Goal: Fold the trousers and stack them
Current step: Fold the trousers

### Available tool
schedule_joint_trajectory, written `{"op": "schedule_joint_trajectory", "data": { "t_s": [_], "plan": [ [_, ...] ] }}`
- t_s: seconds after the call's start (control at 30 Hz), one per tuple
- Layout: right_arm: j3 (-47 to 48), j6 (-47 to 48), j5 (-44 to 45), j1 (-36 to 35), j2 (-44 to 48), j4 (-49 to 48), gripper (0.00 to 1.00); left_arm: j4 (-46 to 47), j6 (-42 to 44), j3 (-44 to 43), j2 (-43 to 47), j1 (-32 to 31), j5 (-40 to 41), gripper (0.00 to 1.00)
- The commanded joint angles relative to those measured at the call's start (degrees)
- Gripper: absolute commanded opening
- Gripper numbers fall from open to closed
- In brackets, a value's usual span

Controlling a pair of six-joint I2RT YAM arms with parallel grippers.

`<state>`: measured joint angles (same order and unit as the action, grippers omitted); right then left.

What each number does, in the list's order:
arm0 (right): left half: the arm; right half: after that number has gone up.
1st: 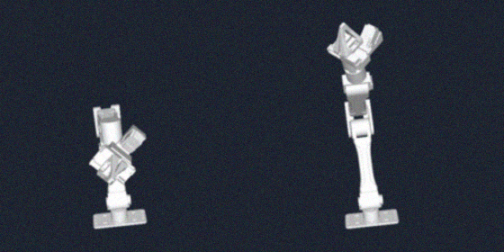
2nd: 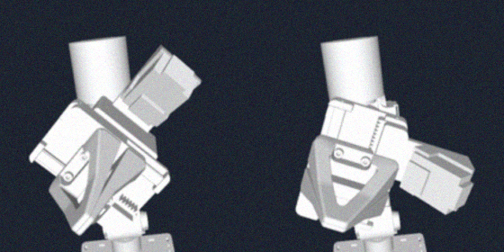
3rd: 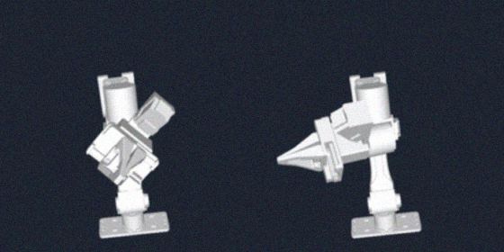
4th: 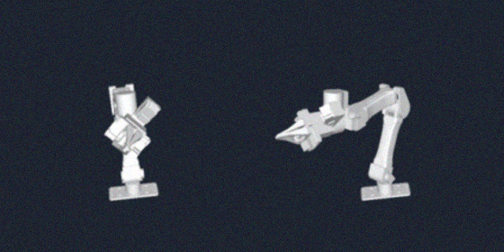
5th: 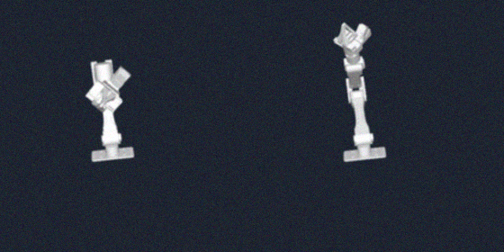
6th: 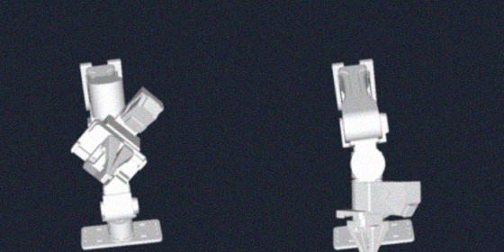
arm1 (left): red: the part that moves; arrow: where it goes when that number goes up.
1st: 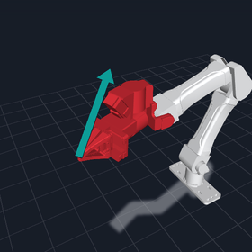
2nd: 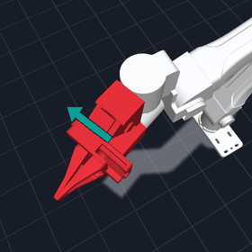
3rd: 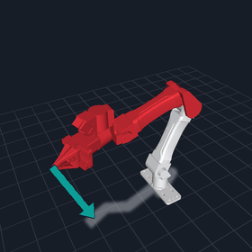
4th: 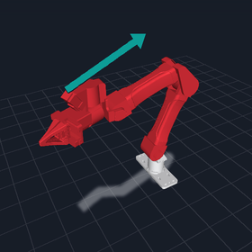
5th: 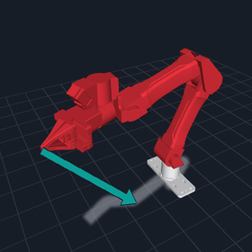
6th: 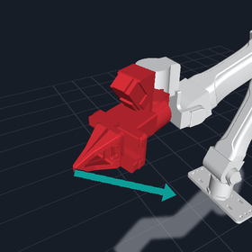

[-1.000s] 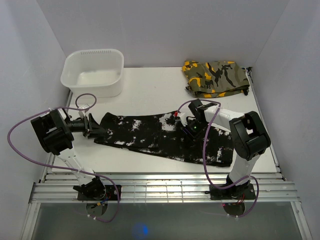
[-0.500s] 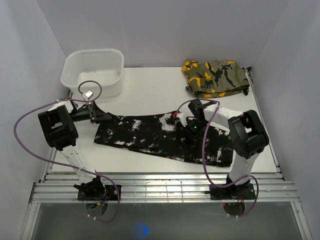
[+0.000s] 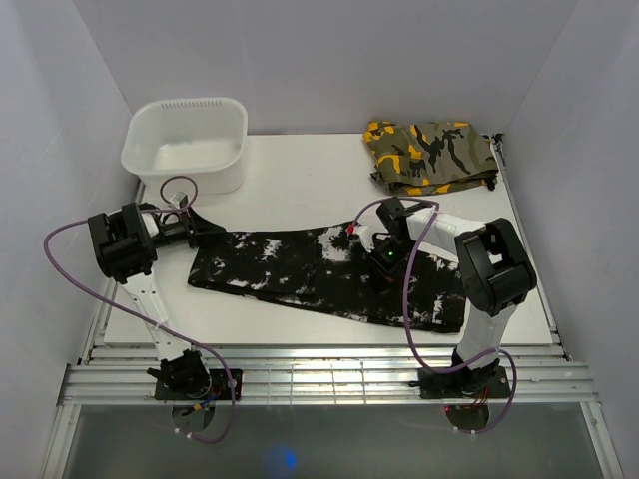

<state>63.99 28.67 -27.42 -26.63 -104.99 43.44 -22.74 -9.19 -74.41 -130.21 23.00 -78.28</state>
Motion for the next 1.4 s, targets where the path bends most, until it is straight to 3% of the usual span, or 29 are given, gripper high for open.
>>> {"op": "schedule_joint_trajectory", "data": {
  "t_s": [0.0, 0.13, 0.27, 0.3, 0.43, 0.5, 0.67, 0.8, 0.97, 1.07, 1.17, 1.37],
  "plan": [
    [-1.86, 1.57, 11.15, 0.26, -4.08, -1.24, 0.08, 2.45, 2.41, 3.82, 5.82, 1.86, 4.28, 0.47],
    [5.15, 0.87, 9.59, -0.08, -6.45, -0.73, 0.08, -7.47, 8.91, 2.97, 17.69, 7.04, 5.93, 0.64],
    [14.91, -0.53, 5.89, -1.14, -6.28, 0.94, 0.12, -26.28, 26.48, -2.66, 25.08, 15.03, 16.81, 0.72],
    [17.29, -1.06, 4.93, -1.14, -5.93, 1.73, 0.15, -28.39, 29.2, -2.93, 25.79, 16.1, 19.54, 0.73],
    [26.27, -2.91, 1.76, 0.08, -0.07, 5.25, 0.44, -32.8, 38.8, 1.45, 28.17, 18.92, 29.65, 0.75],
    [27.77, -3.35, 1.49, 2.45, 4.24, 7.0, 0.48, -32.45, 42.04, 5.67, 28.35, 19.09, 30.73, 0.75],
    [16.45, 0.42, 2.29, 13.33, 14.27, 9.72, 0.54, -29.12, 43.29, 10.6, 26.33, 19.09, 26.89, 0.77],
    [8.1, 6.83, -0.18, 33.07, 19.89, 16.14, 0.56, -27.8, 41.8, 10.78, 22.82, 18.66, 21.43, 0.81],
    [-0.52, 16.57, 2.46, 51.46, 21.5, 20.1, 0.61, -23.85, 37.15, 11.75, 19.65, 16.12, 17.99, 0.8],
    [-2.11, 18.97, 1.93, 58.86, 18.87, 22.55, 0.68, -18.23, 33.03, 12.19, 18.6, 14.36, 19.21, 0.79],
    [-2.81, 20.02, 0.71, 62.39, 15.17, 24.23, 0.73, -16.2, 29.86, 10.26, 15.17, 12.95, 19.92, 0.75],
    [-5.45, 16.6, -1.49, 62.58, 11.57, 21.25, 0.75, -14.87, 27.3, 8.41, 12.79, 12.42, 18.69, 0.62]
  ]
}}
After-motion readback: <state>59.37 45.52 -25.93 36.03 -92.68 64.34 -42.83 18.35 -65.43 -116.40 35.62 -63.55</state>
